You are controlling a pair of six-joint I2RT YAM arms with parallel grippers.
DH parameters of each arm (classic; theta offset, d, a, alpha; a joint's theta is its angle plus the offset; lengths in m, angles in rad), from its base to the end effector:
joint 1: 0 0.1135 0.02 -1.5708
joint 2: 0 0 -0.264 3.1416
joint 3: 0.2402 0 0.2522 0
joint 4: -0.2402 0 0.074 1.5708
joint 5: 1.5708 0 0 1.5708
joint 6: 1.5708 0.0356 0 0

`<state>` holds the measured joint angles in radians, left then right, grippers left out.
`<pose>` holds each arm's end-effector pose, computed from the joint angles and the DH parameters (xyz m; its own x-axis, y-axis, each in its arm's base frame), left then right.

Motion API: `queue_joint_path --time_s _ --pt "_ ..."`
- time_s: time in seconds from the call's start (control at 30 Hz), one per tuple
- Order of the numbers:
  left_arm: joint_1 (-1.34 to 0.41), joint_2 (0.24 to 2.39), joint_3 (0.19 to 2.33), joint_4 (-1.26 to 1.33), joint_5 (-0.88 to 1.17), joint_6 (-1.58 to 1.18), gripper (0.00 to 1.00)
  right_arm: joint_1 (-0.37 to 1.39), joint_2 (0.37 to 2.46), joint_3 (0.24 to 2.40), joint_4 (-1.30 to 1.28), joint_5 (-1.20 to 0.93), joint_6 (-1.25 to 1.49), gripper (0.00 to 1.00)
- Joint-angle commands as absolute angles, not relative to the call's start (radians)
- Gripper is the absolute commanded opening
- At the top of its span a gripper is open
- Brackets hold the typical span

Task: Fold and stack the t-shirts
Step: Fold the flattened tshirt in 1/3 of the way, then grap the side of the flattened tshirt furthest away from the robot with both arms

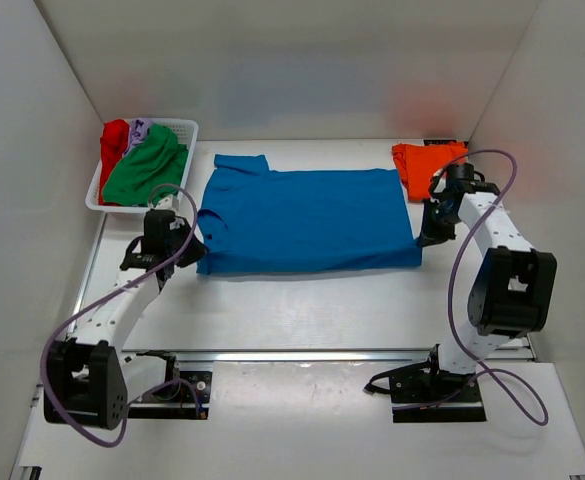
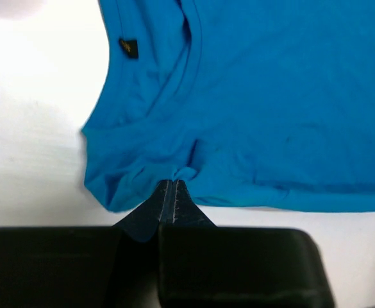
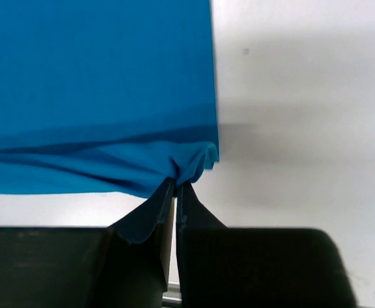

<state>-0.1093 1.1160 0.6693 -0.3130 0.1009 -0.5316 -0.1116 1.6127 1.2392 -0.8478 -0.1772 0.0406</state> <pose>0.2284 -0.0287 0.2236 -0.6819 -0.4325 -0.5898 -0.1909 0.8837 -0.4273 0.3171 -0.0292 0.2413 -0.9309 0.1445 -0.3354 0.0875 0.9799 0.1794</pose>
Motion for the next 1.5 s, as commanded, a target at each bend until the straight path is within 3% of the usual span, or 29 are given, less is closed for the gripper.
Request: queue_joint_path --time_s 0.0,0.53,0.6,0.67,0.8,0.9,1.0,1.13,1.47 --pt "-0.094 1.170 0.727 -0.227 0.086 -0.542 0.00 -0.113 1.676 1.327 -0.816 -0.179 0.028 0.01" --pt "-0.054 1.500 0.880 -0.055 0.074 -0.557 0.00 -0.100 1.979 1.640 -0.848 -0.179 0.020 0.01" --pt "-0.032 1.546 0.902 -0.051 0.086 -0.561 0.13 -0.088 2.008 1.676 -0.856 -0.164 0.014 0.09" --pt "-0.023 1.580 0.951 -0.032 0.090 -0.568 0.41 -0.083 2.011 1.687 -0.853 -0.132 0.014 0.16" --pt "-0.015 1.589 1.023 -0.066 0.071 -0.560 0.47 -0.052 1.962 1.681 -0.853 -0.013 0.026 0.39" --pt "-0.049 1.566 1.045 -0.101 0.066 -0.534 0.44 -0.015 1.916 1.640 -0.845 0.069 0.025 0.43" --pt "-0.107 1.554 1.000 -0.118 0.063 -0.526 0.28 0.021 1.895 1.577 -0.804 0.008 0.034 0.42" --pt "-0.170 1.591 0.936 -0.078 0.080 -0.566 0.19 0.086 1.914 1.514 -0.717 -0.078 0.060 0.42" --pt "-0.259 1.798 1.029 -0.218 0.038 -0.488 0.10 0.149 1.916 1.284 -0.597 -0.094 0.181 0.42"
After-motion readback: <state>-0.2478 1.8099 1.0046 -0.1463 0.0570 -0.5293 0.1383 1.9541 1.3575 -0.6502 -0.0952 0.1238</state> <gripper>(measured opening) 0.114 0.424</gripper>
